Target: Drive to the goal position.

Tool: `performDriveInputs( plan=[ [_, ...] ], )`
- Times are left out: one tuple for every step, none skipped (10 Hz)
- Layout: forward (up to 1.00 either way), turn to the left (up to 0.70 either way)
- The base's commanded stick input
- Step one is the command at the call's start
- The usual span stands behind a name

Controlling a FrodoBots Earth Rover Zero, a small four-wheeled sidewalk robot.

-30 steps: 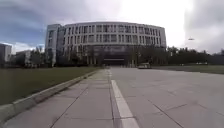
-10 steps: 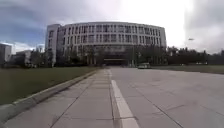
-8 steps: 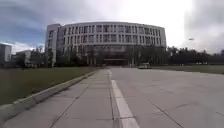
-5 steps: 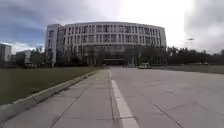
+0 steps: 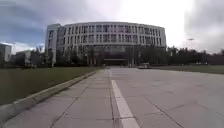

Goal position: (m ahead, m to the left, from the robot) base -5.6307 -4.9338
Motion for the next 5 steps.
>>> performDriveInputs(
  plan=[
    [0.05, 0.0],
    [0.05, 0.0],
    [0.05, 0.0],
    [0.05, 0.0],
    [0.05, 0.0]
  ],
)
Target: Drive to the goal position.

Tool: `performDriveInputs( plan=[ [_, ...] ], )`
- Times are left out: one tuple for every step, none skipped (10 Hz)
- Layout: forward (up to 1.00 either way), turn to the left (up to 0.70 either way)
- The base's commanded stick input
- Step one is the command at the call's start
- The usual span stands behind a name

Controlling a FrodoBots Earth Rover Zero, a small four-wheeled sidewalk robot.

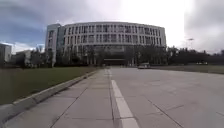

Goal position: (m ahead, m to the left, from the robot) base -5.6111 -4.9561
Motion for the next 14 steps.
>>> performDriveInputs(
  plan=[
    [0.05, 0.0],
    [0.05, 0.0],
    [0.05, 0.0],
    [0.05, 0.0],
    [0.05, 0.0],
    [0.05, 0.0],
    [0.05, 0.0],
    [0.05, 0.0],
    [0.05, 0.0],
    [0.05, 0.0],
    [0.05, 0.0],
    [0.05, 0.0],
    [0.05, 0.0],
    [0.05, 0.0]
  ],
)
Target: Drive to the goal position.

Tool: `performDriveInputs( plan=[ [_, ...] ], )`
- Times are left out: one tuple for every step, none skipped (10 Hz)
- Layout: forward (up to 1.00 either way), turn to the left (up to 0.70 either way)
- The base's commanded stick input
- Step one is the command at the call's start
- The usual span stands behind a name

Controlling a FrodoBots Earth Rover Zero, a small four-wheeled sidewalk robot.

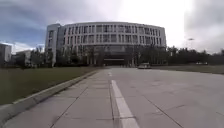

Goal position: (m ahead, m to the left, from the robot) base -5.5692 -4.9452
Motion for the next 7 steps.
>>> performDriveInputs(
  plan=[
    [0.05, 0.0],
    [0.05, 0.0],
    [0.05, 0.0],
    [0.05, 0.0],
    [0.05, 0.0],
    [0.05, 0.0],
    [0.05, 0.0]
  ],
)
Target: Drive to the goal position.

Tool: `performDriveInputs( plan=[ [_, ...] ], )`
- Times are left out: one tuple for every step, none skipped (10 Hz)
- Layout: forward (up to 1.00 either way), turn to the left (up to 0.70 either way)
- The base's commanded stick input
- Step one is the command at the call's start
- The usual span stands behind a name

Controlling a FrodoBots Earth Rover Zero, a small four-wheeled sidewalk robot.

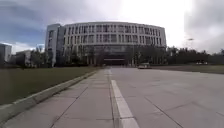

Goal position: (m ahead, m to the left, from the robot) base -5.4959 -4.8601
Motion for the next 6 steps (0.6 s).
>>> performDriveInputs(
  plan=[
    [0.05, 0.0],
    [0.05, 0.0],
    [0.05, 0.0],
    [0.05, 0.0],
    [0.05, 0.0],
    [0.05, 0.0]
  ],
)
